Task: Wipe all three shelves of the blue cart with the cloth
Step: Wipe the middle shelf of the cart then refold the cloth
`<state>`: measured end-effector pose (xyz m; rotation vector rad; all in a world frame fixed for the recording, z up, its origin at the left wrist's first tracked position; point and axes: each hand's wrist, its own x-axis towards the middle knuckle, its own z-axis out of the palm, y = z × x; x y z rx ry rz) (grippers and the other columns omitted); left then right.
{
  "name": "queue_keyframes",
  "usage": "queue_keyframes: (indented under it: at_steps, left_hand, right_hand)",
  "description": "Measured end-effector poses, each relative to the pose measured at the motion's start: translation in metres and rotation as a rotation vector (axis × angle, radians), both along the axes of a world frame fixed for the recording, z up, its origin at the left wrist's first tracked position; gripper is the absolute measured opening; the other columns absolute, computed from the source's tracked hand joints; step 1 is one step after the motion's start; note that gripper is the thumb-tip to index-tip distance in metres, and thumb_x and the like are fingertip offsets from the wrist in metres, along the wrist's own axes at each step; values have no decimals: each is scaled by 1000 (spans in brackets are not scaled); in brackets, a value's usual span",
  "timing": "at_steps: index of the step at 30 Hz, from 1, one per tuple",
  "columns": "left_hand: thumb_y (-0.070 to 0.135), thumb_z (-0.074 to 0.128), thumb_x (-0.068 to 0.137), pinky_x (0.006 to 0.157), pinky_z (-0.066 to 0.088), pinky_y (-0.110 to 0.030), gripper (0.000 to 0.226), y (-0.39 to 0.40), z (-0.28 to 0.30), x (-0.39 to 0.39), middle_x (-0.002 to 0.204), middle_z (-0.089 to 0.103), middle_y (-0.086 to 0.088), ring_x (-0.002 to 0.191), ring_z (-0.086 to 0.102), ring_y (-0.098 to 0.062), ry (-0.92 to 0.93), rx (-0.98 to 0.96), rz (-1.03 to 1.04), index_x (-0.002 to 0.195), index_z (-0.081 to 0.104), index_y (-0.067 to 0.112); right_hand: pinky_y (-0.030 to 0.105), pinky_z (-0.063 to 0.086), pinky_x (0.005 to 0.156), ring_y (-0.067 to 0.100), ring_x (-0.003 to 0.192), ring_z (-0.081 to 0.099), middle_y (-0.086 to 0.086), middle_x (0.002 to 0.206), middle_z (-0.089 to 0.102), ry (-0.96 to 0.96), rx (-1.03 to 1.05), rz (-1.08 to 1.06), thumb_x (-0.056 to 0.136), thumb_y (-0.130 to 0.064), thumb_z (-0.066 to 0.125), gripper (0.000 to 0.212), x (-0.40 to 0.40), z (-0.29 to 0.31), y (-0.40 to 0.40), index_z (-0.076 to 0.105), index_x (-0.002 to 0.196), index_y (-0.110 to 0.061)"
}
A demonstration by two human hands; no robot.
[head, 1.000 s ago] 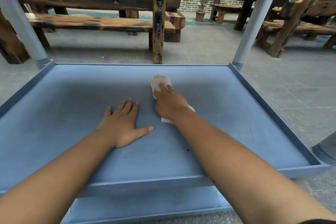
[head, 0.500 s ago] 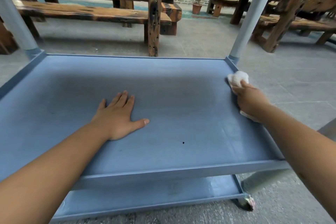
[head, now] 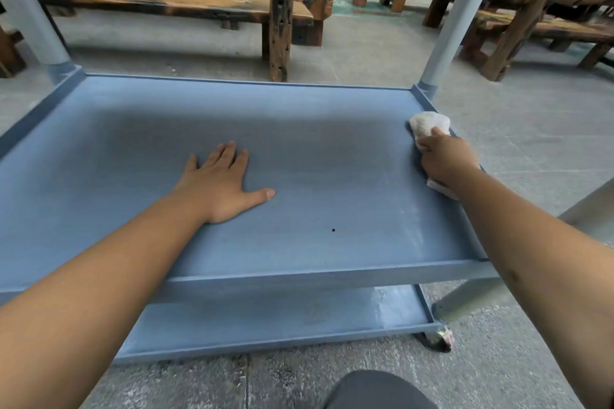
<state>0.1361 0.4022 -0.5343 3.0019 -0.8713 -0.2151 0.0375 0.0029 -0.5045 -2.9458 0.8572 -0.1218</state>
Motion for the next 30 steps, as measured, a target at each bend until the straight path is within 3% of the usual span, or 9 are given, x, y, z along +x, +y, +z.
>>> queue_keyframes:
  at_steps: [4, 8, 11, 15, 20, 26, 30]
  left_hand:
    - [89, 15, 71, 117, 3, -54, 109, 1, 1, -2, 164, -10, -3, 150, -10, -18, -4, -10, -7, 155, 0, 22]
    - [90, 15, 70, 117, 3, -54, 109, 1, 0, -1, 164, -9, -3, 150, -9, -18, -8, -16, -7, 155, 0, 22]
    - [91, 13, 68, 117, 3, -55, 112, 2, 0, -1, 164, -8, -4, 150, -8, -19, -7, -23, -12, 155, 0, 21]
    - [94, 6, 58, 118, 5, -56, 122, 2, -1, 1, 164, -6, -4, 150, -5, -18, 0, -34, -10, 156, 2, 20]
    - [99, -3, 51, 117, 4, -55, 131, 2, -1, 0, 164, -7, -4, 150, -5, -18, 8, -29, -18, 156, 1, 21]
    - [97, 5, 60, 117, 5, -54, 122, 3, -2, 0, 164, -7, -3, 150, -5, -16, -3, -17, -10, 156, 0, 22]
    - [95, 3, 59, 117, 7, -55, 122, 2, -2, 0, 164, -5, -4, 150, -3, -18, -15, 5, -19, 155, 2, 20]
  right_hand:
    - [38, 40, 98, 40, 126, 47, 17, 146, 44, 2, 102, -72, 93, -16, 44, 56, 3, 2, 43, 36, 149, -20]
    - [38, 39, 102, 37, 128, 46, 12, 153, 37, -51, 156, 101, 92, -17, 45, 52, 9, -2, 122, 42, 144, -19]
    - [40, 36, 108, 33, 139, 34, 10, 159, 25, -52, 195, 297, 91, -13, 46, 50, 15, -8, 192, 46, 141, -16]
    - [35, 33, 108, 29, 143, 22, 6, 157, 24, -103, 262, 454, 93, -21, 48, 42, 9, -18, 259, 53, 134, -16]
    - [42, 31, 105, 26, 137, 21, 0, 153, 22, -55, 161, 489, 96, -32, 40, 41, -3, -15, 253, 47, 136, -28]
    - [56, 9, 115, 21, 149, 0, -8, 162, 3, 76, 98, 504, 94, -26, 37, 52, -8, -15, 235, 32, 144, -40]
    - [53, 15, 113, 22, 149, 4, -8, 163, 3, 88, 73, 383, 93, -27, 37, 55, -34, -10, 167, 28, 146, -42]
